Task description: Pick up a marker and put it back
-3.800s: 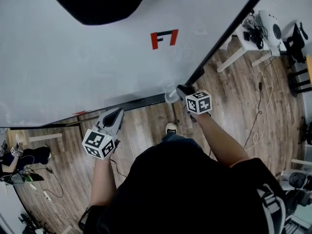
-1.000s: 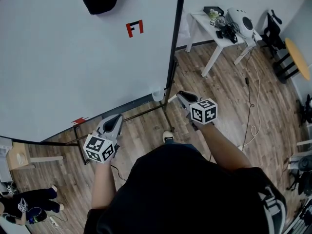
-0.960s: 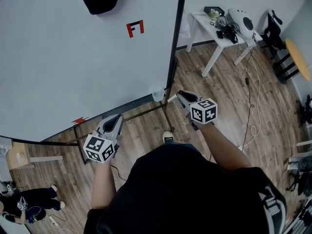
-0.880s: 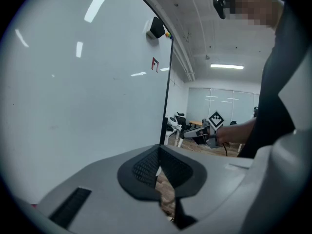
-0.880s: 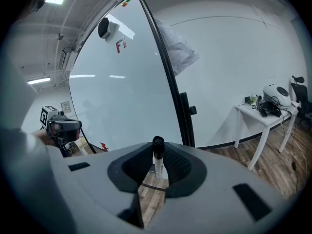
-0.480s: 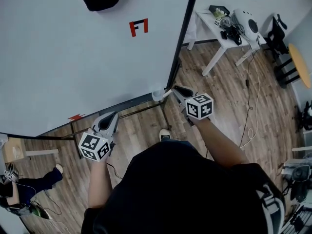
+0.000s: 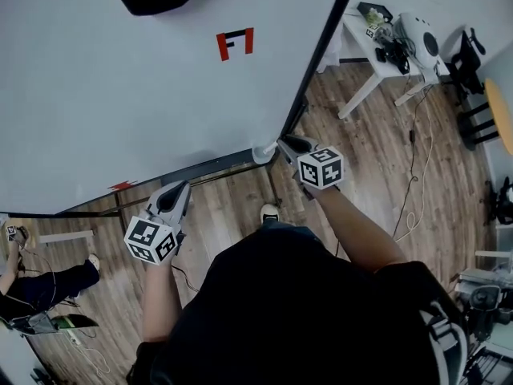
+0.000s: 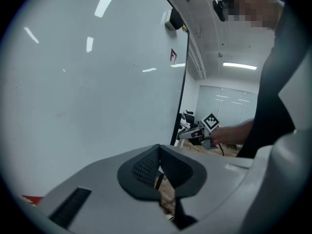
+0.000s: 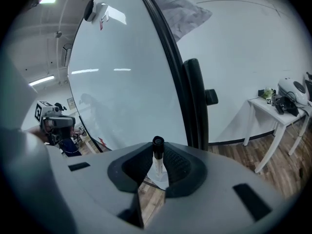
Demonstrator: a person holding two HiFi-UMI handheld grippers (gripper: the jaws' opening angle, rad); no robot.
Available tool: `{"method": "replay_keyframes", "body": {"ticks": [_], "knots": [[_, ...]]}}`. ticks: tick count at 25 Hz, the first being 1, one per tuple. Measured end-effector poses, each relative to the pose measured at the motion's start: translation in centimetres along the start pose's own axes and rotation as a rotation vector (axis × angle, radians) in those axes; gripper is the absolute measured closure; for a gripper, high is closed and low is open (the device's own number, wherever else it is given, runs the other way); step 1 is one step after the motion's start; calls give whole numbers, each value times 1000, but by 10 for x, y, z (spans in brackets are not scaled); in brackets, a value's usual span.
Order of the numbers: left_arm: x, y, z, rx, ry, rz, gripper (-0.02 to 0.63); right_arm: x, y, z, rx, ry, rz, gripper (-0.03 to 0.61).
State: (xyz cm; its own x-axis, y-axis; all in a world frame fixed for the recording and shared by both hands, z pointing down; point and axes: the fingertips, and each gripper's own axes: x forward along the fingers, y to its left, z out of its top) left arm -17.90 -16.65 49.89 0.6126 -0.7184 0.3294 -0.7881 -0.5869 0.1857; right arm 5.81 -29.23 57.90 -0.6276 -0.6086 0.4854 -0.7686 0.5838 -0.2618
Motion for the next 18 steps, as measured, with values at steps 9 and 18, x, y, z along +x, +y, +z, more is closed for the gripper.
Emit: {"method": "replay_keyframes", "body": {"ticks": [9, 18], "knots": [[18, 8, -12, -42, 31, 13, 603, 33, -14, -25, 13, 72, 19, 517], [28, 11, -25, -76, 56, 33, 603, 55, -20, -51, 7, 129, 41, 517]]}}
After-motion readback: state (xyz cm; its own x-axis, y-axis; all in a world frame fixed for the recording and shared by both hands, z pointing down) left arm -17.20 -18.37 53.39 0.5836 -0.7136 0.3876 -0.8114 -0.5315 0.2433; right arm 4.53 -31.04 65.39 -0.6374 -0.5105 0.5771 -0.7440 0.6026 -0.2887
